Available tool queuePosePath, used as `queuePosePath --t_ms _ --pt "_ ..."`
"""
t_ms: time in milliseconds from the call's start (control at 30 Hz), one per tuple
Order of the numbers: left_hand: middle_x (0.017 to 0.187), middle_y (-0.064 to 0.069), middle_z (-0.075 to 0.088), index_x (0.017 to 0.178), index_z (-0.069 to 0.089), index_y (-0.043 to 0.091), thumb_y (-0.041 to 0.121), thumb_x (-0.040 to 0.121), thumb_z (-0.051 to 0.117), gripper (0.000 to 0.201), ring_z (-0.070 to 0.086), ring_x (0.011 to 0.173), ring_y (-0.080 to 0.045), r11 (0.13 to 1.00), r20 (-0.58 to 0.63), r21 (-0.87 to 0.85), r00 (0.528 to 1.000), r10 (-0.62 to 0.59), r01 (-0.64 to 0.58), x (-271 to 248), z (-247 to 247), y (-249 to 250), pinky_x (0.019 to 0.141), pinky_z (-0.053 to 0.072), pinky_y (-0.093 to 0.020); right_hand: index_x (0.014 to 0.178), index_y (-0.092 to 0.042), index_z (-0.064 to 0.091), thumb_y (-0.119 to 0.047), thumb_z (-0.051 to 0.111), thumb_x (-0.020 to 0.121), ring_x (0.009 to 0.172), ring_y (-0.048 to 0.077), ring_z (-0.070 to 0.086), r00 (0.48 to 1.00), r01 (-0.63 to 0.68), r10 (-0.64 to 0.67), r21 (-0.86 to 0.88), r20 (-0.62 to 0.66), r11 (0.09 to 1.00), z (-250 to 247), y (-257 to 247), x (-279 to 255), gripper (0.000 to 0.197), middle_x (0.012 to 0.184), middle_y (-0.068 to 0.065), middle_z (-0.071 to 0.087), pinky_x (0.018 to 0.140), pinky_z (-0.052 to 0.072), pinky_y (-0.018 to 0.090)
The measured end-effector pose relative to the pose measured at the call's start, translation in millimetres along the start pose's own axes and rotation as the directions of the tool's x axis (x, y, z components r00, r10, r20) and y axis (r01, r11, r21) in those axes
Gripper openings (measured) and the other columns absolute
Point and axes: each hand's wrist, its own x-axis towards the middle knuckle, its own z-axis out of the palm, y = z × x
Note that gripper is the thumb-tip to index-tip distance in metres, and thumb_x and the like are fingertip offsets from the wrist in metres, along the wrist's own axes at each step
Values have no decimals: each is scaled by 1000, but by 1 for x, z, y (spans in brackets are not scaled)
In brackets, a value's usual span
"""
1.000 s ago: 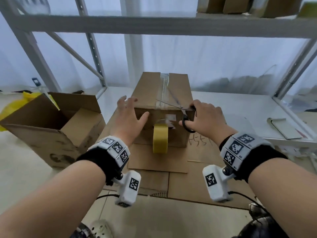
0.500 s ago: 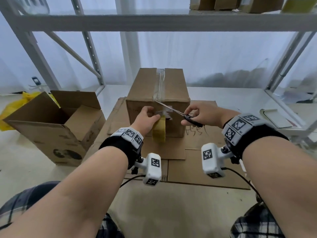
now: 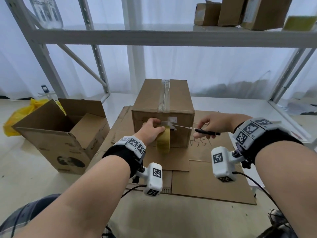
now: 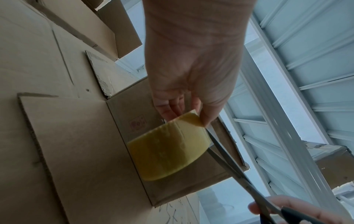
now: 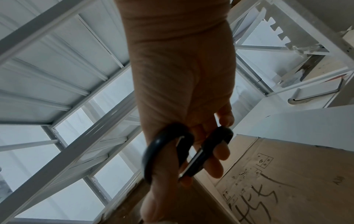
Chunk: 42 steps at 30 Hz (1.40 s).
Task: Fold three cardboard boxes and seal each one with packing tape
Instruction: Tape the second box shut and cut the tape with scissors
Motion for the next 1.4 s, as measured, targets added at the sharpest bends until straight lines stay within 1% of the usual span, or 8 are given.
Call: queuePosePath --t_ms 133,233,400,533,733,1000,1267,1400 --pt "122 -10 54 131 44 16 18 94 58 40 57 104 -24 995 44 -94 999 -11 15 2 0 0 83 52 -32 101 -19 67 -47 74 77 68 12 58 1000 3 -3 -14 14 1000 -4 1 3 37 80 2 67 70 46 25" --pt "124 -8 54 133 44 16 19 93 58 42 57 106 -23 993 54 -114 999 0 6 3 0 0 87 53 -35 102 -19 67 -44 73 79 70 11 60 999 28 -28 4 17 1000 0 -1 7 34 83 3 69 69 46 25" --pt "130 -8 51 132 45 18 21 92 60 43 56 111 -24 992 48 -123 999 3 2 4 0 -5 94 51 -40 97 -22 69 -41 75 77 76 14 62 998 50 -50 9 47 999 -1 -1 15 28 85 5 71 78 52 29" --pt "125 -7 52 133 44 19 23 92 61 45 57 106 -23 990 67 -136 998 -11 20 2 -1 -7 85 53 -34 101 -19 70 -37 75 79 73 10 60 996 62 -63 13 60 998 -4 0 15 29 83 2 69 72 49 24" --pt "116 -6 55 131 45 15 20 92 59 42 56 92 -17 972 38 -231 998 -47 54 -1 4 -4 71 50 -28 104 -15 70 -31 76 78 77 14 61 996 72 -75 49 56 996 3 5 15 31 88 6 69 78 52 29" --pt "127 -10 55 126 47 19 10 93 56 36 59 102 -25 944 -22 -325 998 -62 51 -5 13 -13 90 52 -42 101 -19 71 -37 77 77 72 13 58 998 46 -49 52 41 998 5 13 8 31 85 8 68 80 50 31" --pt "131 -6 51 130 47 24 16 92 60 41 59 108 -25 981 3 -191 1000 31 -30 -7 8 -16 90 53 -41 103 -20 70 -38 75 79 70 11 59 998 38 -40 53 50 998 5 8 12 31 84 5 69 73 49 24" --pt "127 -2 51 126 46 25 14 93 59 37 58 104 -24 981 17 -187 998 54 -50 -8 9 -20 82 53 -35 106 -18 67 -33 72 82 67 8 57 994 48 -51 32 95 998 4 -5 19 28 80 1 66 67 47 21"
